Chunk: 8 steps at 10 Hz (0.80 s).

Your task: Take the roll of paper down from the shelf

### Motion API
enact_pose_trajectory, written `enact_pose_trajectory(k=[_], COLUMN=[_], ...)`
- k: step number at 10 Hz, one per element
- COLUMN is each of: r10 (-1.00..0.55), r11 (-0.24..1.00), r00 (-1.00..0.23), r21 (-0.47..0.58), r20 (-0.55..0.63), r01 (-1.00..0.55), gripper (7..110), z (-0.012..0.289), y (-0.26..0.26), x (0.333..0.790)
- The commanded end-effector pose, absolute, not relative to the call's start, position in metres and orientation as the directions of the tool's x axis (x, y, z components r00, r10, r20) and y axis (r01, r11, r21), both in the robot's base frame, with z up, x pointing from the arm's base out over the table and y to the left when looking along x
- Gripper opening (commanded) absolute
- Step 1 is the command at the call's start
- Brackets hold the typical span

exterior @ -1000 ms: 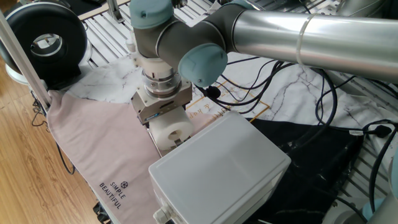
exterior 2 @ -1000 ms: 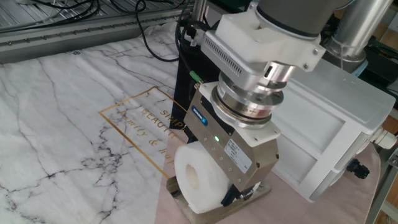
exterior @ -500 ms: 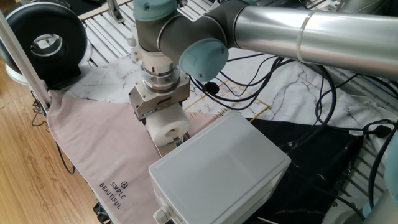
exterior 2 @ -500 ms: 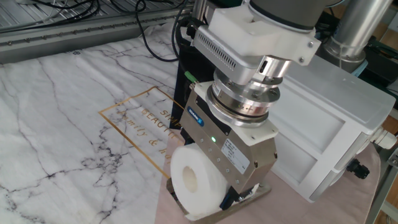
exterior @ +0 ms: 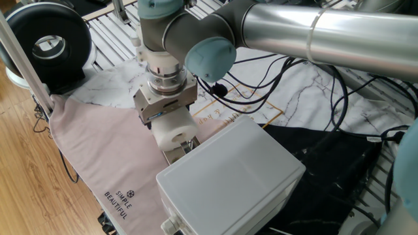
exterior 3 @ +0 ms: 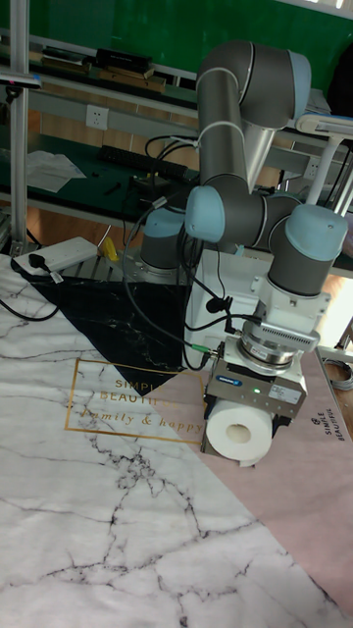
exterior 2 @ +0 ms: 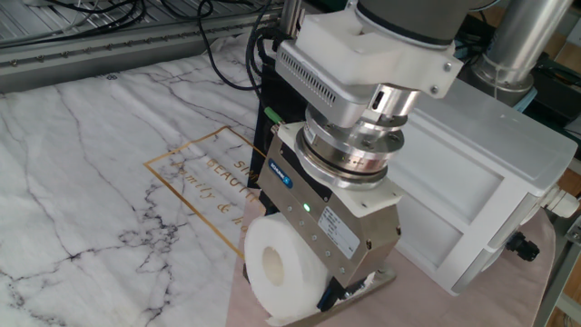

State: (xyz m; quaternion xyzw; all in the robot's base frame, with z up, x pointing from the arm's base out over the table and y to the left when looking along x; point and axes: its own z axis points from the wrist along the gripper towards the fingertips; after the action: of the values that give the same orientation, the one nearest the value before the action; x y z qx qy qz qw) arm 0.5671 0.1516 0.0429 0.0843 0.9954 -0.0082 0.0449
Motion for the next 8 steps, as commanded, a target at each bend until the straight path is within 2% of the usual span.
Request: enact_pose_trajectory(k=[1,8], r10=[0.174,0.174], r11=[0.985,0.985], r00=[-0.981,-0.982], r21=[0.0,-0.003], r20=[-0.082,-0.076], r01=[0.175,0.175], gripper=[7,7], z=[0.041,0.042], y=[0.153,0.157], x=[0.574,0.585])
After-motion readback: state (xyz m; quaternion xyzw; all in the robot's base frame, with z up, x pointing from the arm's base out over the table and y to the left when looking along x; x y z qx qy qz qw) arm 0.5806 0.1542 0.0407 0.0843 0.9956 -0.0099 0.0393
